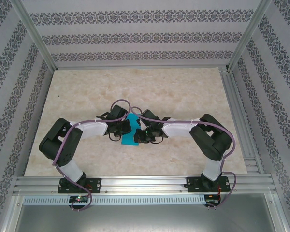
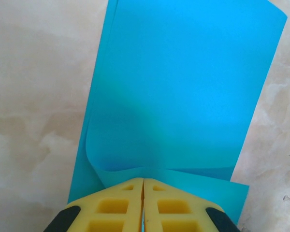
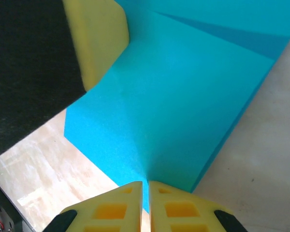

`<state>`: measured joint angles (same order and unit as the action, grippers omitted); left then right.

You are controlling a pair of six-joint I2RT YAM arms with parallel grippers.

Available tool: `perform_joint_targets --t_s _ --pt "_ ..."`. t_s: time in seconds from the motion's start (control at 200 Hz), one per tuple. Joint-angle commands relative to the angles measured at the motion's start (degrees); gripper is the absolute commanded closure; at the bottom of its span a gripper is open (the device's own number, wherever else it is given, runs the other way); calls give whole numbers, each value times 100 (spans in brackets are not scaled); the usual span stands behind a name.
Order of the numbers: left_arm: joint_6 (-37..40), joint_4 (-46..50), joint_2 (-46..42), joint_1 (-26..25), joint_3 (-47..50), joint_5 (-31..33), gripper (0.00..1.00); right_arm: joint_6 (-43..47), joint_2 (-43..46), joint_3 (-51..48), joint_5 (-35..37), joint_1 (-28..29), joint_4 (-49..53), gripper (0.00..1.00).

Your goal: Fold a paper plane with a square sheet of paper (pick it up from the middle)

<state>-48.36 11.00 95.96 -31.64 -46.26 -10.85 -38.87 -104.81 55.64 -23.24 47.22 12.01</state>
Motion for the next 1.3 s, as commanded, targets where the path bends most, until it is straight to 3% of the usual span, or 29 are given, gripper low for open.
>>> perform_joint_targets --t_s 0.0,1.014,1.294 --pt "-68 485 -29 -18 203 327 90 130 -135 -60 -31 10 29 87" --pt "-60 508 10 -18 161 329 91 367 119 66 111 77 793 89" --pt "-55 486 1 -17 148 279 90 108 300 184 288 68 179 89"
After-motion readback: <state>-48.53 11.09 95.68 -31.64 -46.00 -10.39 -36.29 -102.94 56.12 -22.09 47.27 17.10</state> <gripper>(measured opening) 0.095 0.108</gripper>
